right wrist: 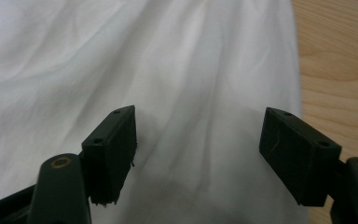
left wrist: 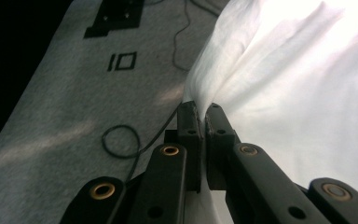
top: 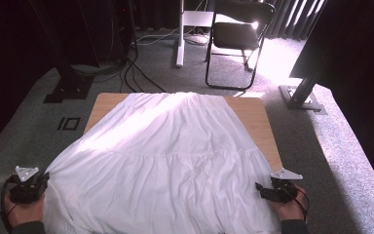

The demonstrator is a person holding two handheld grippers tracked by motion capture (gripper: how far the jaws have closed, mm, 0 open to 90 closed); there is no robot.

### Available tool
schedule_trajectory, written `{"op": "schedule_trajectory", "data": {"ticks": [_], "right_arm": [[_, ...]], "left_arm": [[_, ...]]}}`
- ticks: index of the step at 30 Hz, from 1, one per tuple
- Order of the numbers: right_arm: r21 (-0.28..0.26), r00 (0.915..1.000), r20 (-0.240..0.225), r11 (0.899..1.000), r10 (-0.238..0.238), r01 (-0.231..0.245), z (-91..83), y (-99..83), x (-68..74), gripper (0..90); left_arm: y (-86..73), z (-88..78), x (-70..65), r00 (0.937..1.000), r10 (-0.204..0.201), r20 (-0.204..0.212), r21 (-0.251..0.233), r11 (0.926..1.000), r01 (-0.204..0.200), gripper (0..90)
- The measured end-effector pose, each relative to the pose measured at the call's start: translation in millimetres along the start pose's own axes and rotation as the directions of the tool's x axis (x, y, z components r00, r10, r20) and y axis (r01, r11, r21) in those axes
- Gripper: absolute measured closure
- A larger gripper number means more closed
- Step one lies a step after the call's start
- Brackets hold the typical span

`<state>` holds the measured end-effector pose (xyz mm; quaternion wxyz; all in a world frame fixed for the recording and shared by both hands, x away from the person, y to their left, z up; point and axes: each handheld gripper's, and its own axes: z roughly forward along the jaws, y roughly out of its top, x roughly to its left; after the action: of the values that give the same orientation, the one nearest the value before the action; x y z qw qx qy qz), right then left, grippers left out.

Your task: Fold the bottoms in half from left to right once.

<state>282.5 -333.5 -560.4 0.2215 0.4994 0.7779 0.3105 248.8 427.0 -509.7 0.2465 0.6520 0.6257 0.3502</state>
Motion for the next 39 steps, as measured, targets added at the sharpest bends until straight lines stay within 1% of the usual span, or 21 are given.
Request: {"op": "schedule_trajectory", "data": {"ticks": [6,11,12,15,16,18,20,21,24,25,26,28,29,30,31,32,35,36,37,38,39], "right_arm": [[-0.019,0.9988,-0.019,0.999,0.046,-0.046,0.7,-3.9,-6.2,28.0],[-0.033,0.9989,-0.023,0.999,0.040,-0.041,0.8,-5.8,-6.8,27.9],[-0.033,0.9989,-0.023,0.999,0.040,-0.041,0.8,-5.8,-6.8,27.9],[-0.037,0.9988,-0.023,0.998,0.043,-0.043,0.7,-6.3,-6.7,27.9],[-0.038,0.9988,-0.023,0.998,0.042,-0.043,0.8,-6.4,-6.7,27.8],[-0.041,0.9988,-0.023,0.998,0.043,-0.043,0.9,-6.7,-6.6,27.7],[-0.046,0.9988,-0.023,0.998,0.044,-0.045,1.2,-7.1,-6.3,27.6],[-0.048,0.9988,-0.024,0.998,0.043,-0.044,1.3,-7.3,-6.3,27.6],[-0.052,0.9988,-0.026,0.998,0.042,-0.043,1.5,-7.6,-6.3,27.5],[-0.054,0.9988,-0.026,0.998,0.042,-0.043,1.6,-7.8,-6.2,27.5],[-0.056,0.9988,-0.027,0.998,0.041,-0.043,1.7,-7.9,-6.3,27.5],[-0.060,0.9989,-0.028,0.997,0.038,-0.040,2.3,-8.0,-6.6,27.5],[-0.060,0.9989,-0.028,0.997,0.038,-0.040,2.3,-8.0,-6.6,27.5],[-0.061,0.9989,-0.028,0.997,0.037,-0.038,2.6,-7.6,-6.8,27.6],[-0.057,0.9988,-0.026,0.997,0.041,-0.042,3.4,-6.2,-7.3,27.7],[-0.057,0.9988,-0.025,0.997,0.041,-0.042,3.8,-5.9,-7.5,27.8],[-0.056,0.9987,-0.021,0.997,0.046,-0.047,4.2,-5.1,-7.8,28.2],[-0.056,0.9988,-0.019,0.997,0.046,-0.047,4.4,-5.0,-7.9,28.2],[-0.056,0.9988,-0.019,0.997,0.046,-0.047,4.3,-5.0,-7.8,28.3],[-0.056,0.9987,-0.018,0.997,0.048,-0.048,4.3,-5.0,-7.7,28.3],[-0.056,0.9987,-0.017,0.997,0.049,-0.050,4.3,-4.9,-7.6,28.4]], "left_arm": [[7.9,-6.8,-16.8,0.9976,0.046,0.051,-0.040,0.9982,-0.044,88.3],[15.4,-15.4,-30.1,0.9914,0.048,0.122,-0.084,0.9957,-0.038,88.3],[15.4,-15.4,-30.1,0.9914,0.048,0.122,-0.084,0.9957,-0.038,88.2],[27.5,-26.1,-47.8,0.9740,0.077,0.213,-0.129,0.9904,-0.050,88.2],[32.1,-29.1,-54.0,0.9660,0.087,0.243,-0.150,0.9874,-0.052,88.2],[43.1,-35.4,-68.9,0.9461,0.116,0.302,-0.187,0.9804,-0.061,88.2],[56.6,-41.6,-86.6,0.9209,0.156,0.357,-0.224,0.9715,-0.078,88.1],[63.5,-44.7,-96.9,0.9028,0.176,0.392,-0.248,0.9655,-0.081,88.1],[85.3,-53.8,-132.7,0.8390,0.260,0.478,-0.312,0.9432,-0.114,88.1],[92.8,-56.7,-145.9,0.8139,0.291,0.503,-0.335,0.9336,-0.126,88.1],[100.4,-59.2,-159.3,0.7849,0.319,0.531,-0.359,0.9238,-0.133,88.1],[115.8,-63.0,-186.5,0.7216,0.368,0.587,-0.398,0.9067,-0.138,88.1],[115.8,-63.0,-186.5,0.7216,0.368,0.587,-0.398,0.9067,-0.138,88.1],[128.6,-65.5,-212.1,0.6602,0.401,0.635,-0.427,0.8945,-0.133,88.1],[138.3,-67.5,-236.1,0.6016,0.424,0.677,-0.446,0.8864,-0.123,88.2],[145.1,-68.9,-257.4,0.5507,0.451,0.703,-0.464,0.8768,-0.125,88.2],[154.2,-69.7,-313.1,0.4180,0.480,0.771,-0.477,0.8707,-0.121,88.1],[154.2,-69.7,-313.1,0.4180,0.480,0.771,-0.477,0.8707,-0.121,88.2],[152.2,-67.0,-351.3,0.3353,0.504,0.796,-0.481,0.8629,-0.155,88.2],[148.6,-63.8,-369.2,0.3075,0.513,0.802,-0.480,0.8586,-0.180,88.1],[145.5,-59.9,-381.0,0.2938,0.513,0.807,-0.472,0.8580,-0.203,88.0]]}}
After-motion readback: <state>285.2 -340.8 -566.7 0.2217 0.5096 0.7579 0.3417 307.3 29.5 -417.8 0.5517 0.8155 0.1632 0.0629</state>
